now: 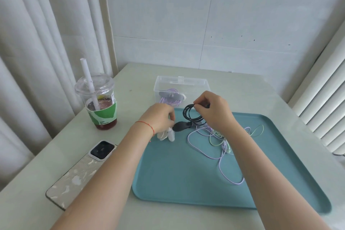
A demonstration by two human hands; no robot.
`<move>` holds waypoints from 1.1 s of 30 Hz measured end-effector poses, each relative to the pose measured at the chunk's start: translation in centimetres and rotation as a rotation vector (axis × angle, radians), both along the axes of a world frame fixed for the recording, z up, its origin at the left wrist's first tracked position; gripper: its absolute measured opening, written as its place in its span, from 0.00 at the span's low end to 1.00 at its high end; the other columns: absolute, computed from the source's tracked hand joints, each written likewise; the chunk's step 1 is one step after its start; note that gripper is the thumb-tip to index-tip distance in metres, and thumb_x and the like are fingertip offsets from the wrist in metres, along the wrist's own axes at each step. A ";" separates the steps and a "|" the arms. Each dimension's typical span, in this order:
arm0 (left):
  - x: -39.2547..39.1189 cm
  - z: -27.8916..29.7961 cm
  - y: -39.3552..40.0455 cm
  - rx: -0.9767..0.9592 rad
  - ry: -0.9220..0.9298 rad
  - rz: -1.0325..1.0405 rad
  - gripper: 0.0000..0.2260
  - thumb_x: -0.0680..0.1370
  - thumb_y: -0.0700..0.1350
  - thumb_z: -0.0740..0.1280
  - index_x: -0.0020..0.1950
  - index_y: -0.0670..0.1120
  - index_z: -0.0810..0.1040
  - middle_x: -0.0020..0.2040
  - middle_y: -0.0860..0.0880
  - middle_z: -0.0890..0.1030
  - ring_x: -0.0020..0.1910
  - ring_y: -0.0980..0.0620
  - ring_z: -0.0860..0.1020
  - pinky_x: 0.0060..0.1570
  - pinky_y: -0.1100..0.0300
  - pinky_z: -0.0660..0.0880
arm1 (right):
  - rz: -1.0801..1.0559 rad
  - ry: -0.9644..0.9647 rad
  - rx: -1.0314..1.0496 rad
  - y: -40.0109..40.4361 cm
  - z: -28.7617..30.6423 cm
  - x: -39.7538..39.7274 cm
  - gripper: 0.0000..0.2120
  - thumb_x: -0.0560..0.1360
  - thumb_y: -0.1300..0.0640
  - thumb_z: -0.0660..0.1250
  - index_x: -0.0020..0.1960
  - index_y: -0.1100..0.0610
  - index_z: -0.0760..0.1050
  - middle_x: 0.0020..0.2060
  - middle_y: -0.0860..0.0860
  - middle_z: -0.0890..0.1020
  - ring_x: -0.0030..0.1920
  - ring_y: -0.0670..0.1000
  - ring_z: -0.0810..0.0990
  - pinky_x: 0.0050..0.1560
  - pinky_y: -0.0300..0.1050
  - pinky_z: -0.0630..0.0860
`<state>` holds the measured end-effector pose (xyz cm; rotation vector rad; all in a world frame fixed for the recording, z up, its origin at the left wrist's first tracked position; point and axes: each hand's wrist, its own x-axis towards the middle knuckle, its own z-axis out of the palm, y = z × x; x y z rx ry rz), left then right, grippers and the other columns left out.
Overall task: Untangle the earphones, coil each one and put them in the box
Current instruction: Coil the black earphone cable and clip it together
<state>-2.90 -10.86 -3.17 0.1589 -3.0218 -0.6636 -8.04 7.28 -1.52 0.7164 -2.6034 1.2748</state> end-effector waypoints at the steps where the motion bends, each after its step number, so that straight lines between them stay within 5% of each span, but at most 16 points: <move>1: -0.1 -0.2 -0.1 -0.011 -0.036 -0.008 0.03 0.74 0.47 0.69 0.46 0.51 0.81 0.44 0.51 0.80 0.48 0.50 0.78 0.46 0.59 0.74 | 0.000 -0.001 -0.004 0.1 0.0 0.0 0.03 0.74 0.64 0.68 0.46 0.58 0.79 0.36 0.46 0.80 0.36 0.39 0.75 0.36 0.24 0.68; 5: 0.2 0.8 0.3 -0.070 -0.256 -0.077 0.20 0.69 0.56 0.74 0.59 0.52 0.79 0.55 0.52 0.79 0.53 0.50 0.78 0.53 0.53 0.78 | -0.003 -0.025 -0.013 0.7 0.2 0.0 0.03 0.74 0.64 0.67 0.46 0.57 0.79 0.35 0.43 0.79 0.36 0.39 0.76 0.36 0.24 0.69; 7: 0.2 1.0 0.9 -0.176 -0.302 -0.101 0.29 0.67 0.54 0.77 0.65 0.51 0.75 0.59 0.51 0.78 0.55 0.50 0.77 0.46 0.57 0.78 | -0.006 -0.041 -0.025 0.9 0.2 0.0 0.04 0.74 0.64 0.67 0.46 0.58 0.78 0.35 0.43 0.79 0.36 0.39 0.76 0.35 0.24 0.69; 10: 0.1 0.8 1.7 -0.217 -0.316 -0.115 0.20 0.66 0.50 0.76 0.57 0.51 0.80 0.54 0.49 0.83 0.51 0.51 0.80 0.34 0.62 0.75 | -0.004 -0.044 -0.050 1.2 0.4 0.1 0.03 0.74 0.64 0.67 0.46 0.58 0.78 0.35 0.44 0.80 0.36 0.40 0.76 0.35 0.24 0.69; 14: 0.1 1.9 1.1 0.015 -0.141 -0.095 0.07 0.69 0.47 0.75 0.46 0.51 0.83 0.38 0.54 0.79 0.37 0.55 0.77 0.37 0.61 0.75 | -0.006 -0.075 -0.097 1.8 1.0 0.0 0.03 0.74 0.63 0.68 0.45 0.56 0.79 0.37 0.47 0.82 0.36 0.43 0.78 0.35 0.26 0.71; 17: 0.1 3.1 1.3 0.456 0.050 -0.060 0.06 0.71 0.41 0.76 0.41 0.46 0.80 0.33 0.50 0.78 0.29 0.54 0.78 0.33 0.63 0.74 | 0.002 -0.163 -0.261 2.5 1.8 -0.3 0.02 0.74 0.64 0.69 0.46 0.58 0.79 0.37 0.51 0.84 0.32 0.43 0.77 0.33 0.33 0.72; 23: -1.4 3.5 3.5 1.120 0.162 -0.198 0.13 0.74 0.30 0.70 0.54 0.42 0.72 0.42 0.42 0.77 0.37 0.45 0.81 0.41 0.55 0.80 | 0.097 -0.392 -0.612 3.8 2.6 -1.5 0.02 0.75 0.66 0.68 0.46 0.61 0.78 0.36 0.55 0.83 0.33 0.49 0.76 0.36 0.42 0.74; 29: -2.6 3.1 5.7 1.282 0.133 -0.284 0.13 0.78 0.30 0.64 0.60 0.41 0.74 0.47 0.38 0.77 0.40 0.48 0.80 0.41 0.58 0.79 | 0.180 -0.557 -0.856 4.4 2.4 -2.1 0.06 0.78 0.69 0.63 0.43 0.63 0.75 0.31 0.53 0.80 0.28 0.46 0.75 0.30 0.37 0.72; 33: -3.0 2.3 5.9 1.248 0.061 -0.301 0.18 0.73 0.34 0.70 0.63 0.37 0.75 0.48 0.42 0.78 0.47 0.46 0.79 0.46 0.57 0.79 | 0.168 -0.577 -0.867 4.1 2.1 -2.2 0.08 0.78 0.69 0.63 0.42 0.63 0.76 0.32 0.54 0.80 0.28 0.46 0.76 0.30 0.37 0.71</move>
